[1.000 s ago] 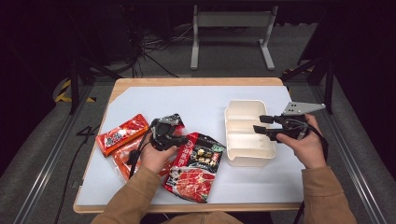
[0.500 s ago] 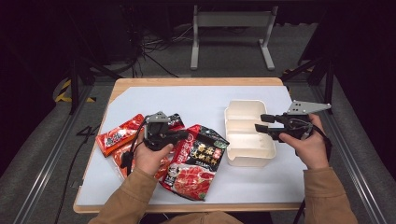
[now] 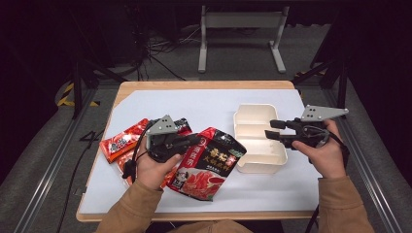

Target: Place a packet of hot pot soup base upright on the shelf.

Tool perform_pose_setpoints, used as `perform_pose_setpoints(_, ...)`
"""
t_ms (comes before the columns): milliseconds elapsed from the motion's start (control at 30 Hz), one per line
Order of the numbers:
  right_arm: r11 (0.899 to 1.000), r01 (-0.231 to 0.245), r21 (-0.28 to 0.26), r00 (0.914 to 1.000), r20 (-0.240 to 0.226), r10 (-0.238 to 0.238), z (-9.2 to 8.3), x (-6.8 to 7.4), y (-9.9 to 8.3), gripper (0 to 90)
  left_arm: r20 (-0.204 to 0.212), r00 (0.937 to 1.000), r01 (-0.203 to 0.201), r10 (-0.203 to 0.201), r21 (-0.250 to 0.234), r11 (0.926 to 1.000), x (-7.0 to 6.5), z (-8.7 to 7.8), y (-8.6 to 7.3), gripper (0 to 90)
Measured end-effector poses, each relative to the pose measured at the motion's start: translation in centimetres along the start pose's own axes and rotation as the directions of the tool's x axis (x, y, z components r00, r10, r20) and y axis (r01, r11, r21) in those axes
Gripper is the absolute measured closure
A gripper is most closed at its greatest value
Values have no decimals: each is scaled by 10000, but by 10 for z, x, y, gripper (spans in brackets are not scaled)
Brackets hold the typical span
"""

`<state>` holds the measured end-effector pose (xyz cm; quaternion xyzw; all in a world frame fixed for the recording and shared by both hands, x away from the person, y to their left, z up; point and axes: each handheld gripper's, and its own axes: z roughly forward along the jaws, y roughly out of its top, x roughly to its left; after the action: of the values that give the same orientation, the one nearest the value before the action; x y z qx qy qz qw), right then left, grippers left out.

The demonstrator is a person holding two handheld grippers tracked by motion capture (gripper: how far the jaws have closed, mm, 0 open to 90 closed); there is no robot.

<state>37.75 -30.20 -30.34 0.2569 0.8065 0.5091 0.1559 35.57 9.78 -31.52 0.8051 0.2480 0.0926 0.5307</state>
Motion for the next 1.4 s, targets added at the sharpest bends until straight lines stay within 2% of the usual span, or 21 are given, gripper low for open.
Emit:
perform_pose_setpoints(100,9999,84,-111,10000,-28,-85,-1,1,1,540,24,9995,-302,303,-151,9994,-8,-4,5,880)
perform_pose_setpoints(267,9996,123,-236,9999,-89,-125,-1,3,2,530,46,9997,-227,229,-245,9994,-11,-5,5,880)
perform_pose_setpoints(333,9995,91,-297,9999,-145,-95,0,3,2,530,-66,9992,-391,389,-377,9985,-12,-7,7,880)
perform_pose_setpoints(467,9994,25,-350,9992,-387,-39,2,5,3,529,-198,9993,-339,326,-672,9972,-15,-11,8,881)
perform_pose_setpoints(567,9995,-55,-302,9989,-471,41,5,8,4,475,-278,9994,-255,228,-996,9947,-14,-15,9,881)
perform_pose_setpoints(733,9986,134,-507,9962,-851,-177,10,18,8,417,-379,9993,-115,65,-1346,9908,-14,-21,9,881)
perform_pose_setpoints(933,9969,130,-772,9864,-1621,-254,17,32,14,392,-536,9986,-59,-45,-1921,9814,-14,-28,9,881)
perform_pose_setpoints(1200,9965,153,-825,9854,-1678,-290,33,43,17,333,-710,9974,-53,-113,-2297,9733,-15,-29,9,881)
perform_pose_setpoints(1400,9977,179,-646,9818,-1876,-298,48,50,17,351,-549,9985,-93,-36,-2322,9726,-16,-29,9,881)
